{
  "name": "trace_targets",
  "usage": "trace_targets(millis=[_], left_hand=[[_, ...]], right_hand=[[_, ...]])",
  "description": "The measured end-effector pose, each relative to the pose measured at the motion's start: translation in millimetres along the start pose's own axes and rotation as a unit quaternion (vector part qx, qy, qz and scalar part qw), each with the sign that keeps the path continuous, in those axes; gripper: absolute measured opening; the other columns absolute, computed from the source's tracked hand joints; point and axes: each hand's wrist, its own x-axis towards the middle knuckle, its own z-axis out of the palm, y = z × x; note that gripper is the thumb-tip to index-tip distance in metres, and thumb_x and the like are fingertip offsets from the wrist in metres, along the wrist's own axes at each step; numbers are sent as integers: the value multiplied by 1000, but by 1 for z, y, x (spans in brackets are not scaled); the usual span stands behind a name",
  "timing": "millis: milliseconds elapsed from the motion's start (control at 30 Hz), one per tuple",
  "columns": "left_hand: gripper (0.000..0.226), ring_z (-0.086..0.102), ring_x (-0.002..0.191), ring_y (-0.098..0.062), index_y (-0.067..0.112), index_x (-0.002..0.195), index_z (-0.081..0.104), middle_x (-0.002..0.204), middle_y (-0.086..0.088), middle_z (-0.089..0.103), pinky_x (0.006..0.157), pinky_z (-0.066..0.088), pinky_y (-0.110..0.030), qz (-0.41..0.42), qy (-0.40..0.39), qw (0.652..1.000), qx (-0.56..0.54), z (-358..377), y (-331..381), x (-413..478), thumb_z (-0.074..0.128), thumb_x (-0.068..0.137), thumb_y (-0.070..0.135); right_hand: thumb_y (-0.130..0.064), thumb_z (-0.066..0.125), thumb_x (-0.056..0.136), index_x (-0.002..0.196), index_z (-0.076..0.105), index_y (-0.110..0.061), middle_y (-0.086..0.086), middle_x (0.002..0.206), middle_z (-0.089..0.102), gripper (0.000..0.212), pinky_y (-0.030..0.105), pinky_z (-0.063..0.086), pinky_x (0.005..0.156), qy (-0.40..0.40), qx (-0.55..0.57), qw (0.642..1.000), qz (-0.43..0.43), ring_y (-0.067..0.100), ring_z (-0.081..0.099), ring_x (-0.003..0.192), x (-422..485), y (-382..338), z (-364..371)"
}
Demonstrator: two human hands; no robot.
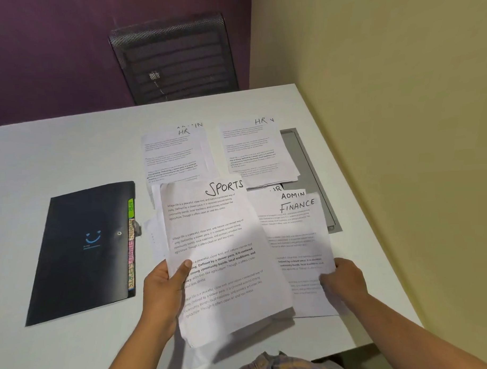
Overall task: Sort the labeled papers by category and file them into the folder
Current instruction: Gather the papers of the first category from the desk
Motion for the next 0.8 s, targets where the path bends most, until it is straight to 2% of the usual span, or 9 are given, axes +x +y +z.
trace_targets(millis=[67, 133, 233, 300, 367, 500, 633, 733, 800], left_hand=[[20, 72, 100, -30, 13, 108, 70, 108, -11, 76, 96, 51, -48, -4, -4, 1000, 4, 1, 0, 2, 63, 92, 3], [20, 73, 98, -30, 13, 109, 70, 106, -10, 76, 92, 54, -46, -4, -5, 1000, 11, 2, 2, 1, 63, 92, 4], [18, 75, 86, -24, 14, 106, 70, 99, -6, 78, 68, 60, -31, 1, -4, 1000, 18, 4, 4, 0, 64, 92, 5], [19, 75, 88, -25, 13, 108, 70, 100, -7, 78, 73, 60, -34, -2, 0, 1000, 14, 4, 5, -1, 64, 92, 4], [20, 74, 93, -27, 13, 109, 70, 103, -7, 77, 84, 57, -40, -3, 3, 1000, 16, 2, 7, 0, 64, 92, 4], [20, 74, 95, -25, 13, 107, 71, 103, -7, 77, 85, 54, -36, -4, 8, 1000, 3, -1, 8, 0, 63, 92, 2], [20, 74, 94, -25, 12, 109, 70, 102, -7, 77, 79, 57, -35, -11, 9, 1000, -7, -1, 8, 2, 63, 92, 2], [21, 74, 94, -27, 12, 109, 70, 102, -7, 77, 80, 57, -38, -15, 8, 1000, -7, 2, 8, 1, 63, 92, 2], [19, 75, 90, -24, 12, 107, 70, 98, -5, 78, 69, 60, -32, -12, 7, 1000, -1, 3, 9, 1, 64, 91, 2]], right_hand=[[-25, 73, 83, 89, 58, -17, 0, 85, 63, 18, 23, 42, 51, 30, -14, 999, -16, 18, 61, 69, 0, -2, 2], [-40, 77, 78, 99, 58, -15, 4, 93, 65, 37, 27, 49, 58, 76, -27, 997, -10, 25, 65, 79, 5, -8, 6], [-50, 79, 70, 105, 52, -16, 3, 96, 62, 56, 33, 52, 67, 95, -57, 994, 4, 30, 66, 90, 9, -20, 12], [-44, 80, 71, 105, 48, -17, 2, 94, 60, 54, 33, 49, 68, 58, -50, 997, 16, 31, 66, 92, 12, -27, 13], [-33, 78, 73, 100, 56, -17, 2, 93, 66, 39, 30, 51, 65, 13, -20, 999, 22, 27, 67, 82, 16, -31, 13], [-15, 70, 75, 84, 68, -14, 2, 82, 72, 9, 23, 48, 52, -18, 34, 999, 13, 16, 65, 65, 18, -25, 7], [-2, 66, 76, 85, 66, -10, 6, 82, 70, 12, 27, 51, 57, -20, 81, 997, 5, 22, 67, 72, 10, -11, -6], [10, 58, 71, 81, 61, -8, 11, 79, 68, 21, 23, 44, 50, -11, 71, 997, 17, 23, 63, 66, 4, 5, -16], [13, 56, 65, 84, 62, -7, 13, 80, 68, 28, 24, 45, 51, -8, 76, 997, 30, 26, 63, 68, 4, 15, -19]])
